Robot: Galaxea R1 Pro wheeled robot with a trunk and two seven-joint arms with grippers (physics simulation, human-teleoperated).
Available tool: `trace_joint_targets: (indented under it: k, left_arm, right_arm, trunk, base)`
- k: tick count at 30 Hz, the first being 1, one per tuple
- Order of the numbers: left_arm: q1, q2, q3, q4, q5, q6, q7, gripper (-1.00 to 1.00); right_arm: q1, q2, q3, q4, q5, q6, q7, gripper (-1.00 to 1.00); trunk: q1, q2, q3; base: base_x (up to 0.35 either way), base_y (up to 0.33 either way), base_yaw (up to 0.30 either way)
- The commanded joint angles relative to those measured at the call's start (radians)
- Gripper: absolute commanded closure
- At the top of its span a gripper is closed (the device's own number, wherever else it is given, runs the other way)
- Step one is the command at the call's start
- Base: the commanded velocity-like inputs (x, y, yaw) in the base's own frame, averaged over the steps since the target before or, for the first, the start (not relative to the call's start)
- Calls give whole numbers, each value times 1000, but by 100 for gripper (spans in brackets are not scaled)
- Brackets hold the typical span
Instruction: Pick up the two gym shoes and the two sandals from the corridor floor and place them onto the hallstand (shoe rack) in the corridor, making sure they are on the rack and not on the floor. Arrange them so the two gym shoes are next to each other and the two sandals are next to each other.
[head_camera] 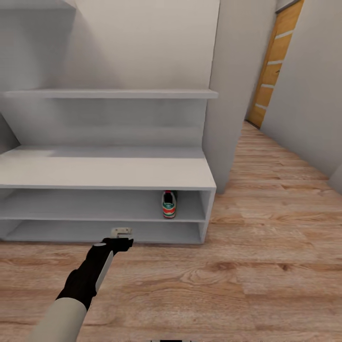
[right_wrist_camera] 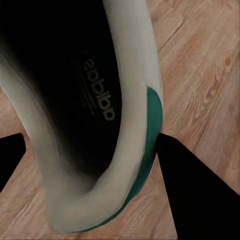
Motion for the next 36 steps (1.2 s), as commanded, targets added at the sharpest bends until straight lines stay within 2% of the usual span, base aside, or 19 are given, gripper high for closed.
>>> trace_joint_targets:
  k: [1,8,14,18,23,31,34,36]
  left_arm:
    - [0,0,1,-1,-3,2,1,-100]
    - [2,2,1,-1,-4,-4,3,-100]
    - [5,15,2,1,-5,-1,4,-100]
    - [5,57,1,3,-3,-1,3,-100]
    - [5,67,0,4,-1,-3,0,-100]
    - [5,58,-5,12,0,-7,-3,-100]
    - [5,35,-6,14,-1,-7,-4,-100]
    - [5,27,-7,14,-1,-7,-5,-100]
  right_arm:
    - [-1,-1,0,-2,-10,5,-8,100]
    - [-1,-1,0,-2,-13,5,-8,100]
    - [-1,0,1,-3,-14,5,-8,100]
    - [-1,3,1,-2,-10,5,-8,100]
    - [-1,3,-2,-2,-10,4,-8,100]
    - [-1,3,-3,-3,-8,5,-8,100]
    - [-1,6,-3,-3,-7,3,-9,100]
    - [-1,7,-3,-3,-7,3,-9,100]
  trunk:
    - [0,0,-1]
    - [0,0,-1]
    - [0,0,-1]
    - [0,0,-1]
    - [0,0,-1]
    - [0,0,-1]
    - [0,0,-1]
    - [0,0,-1]
  base:
    - [-91,312,0]
    - [-181,279,0]
    - [-270,226,0]
    - [-274,224,0]
    - [-275,224,0]
    - [-193,254,0]
    - [-36,298,0]
    - [-13,302,0]
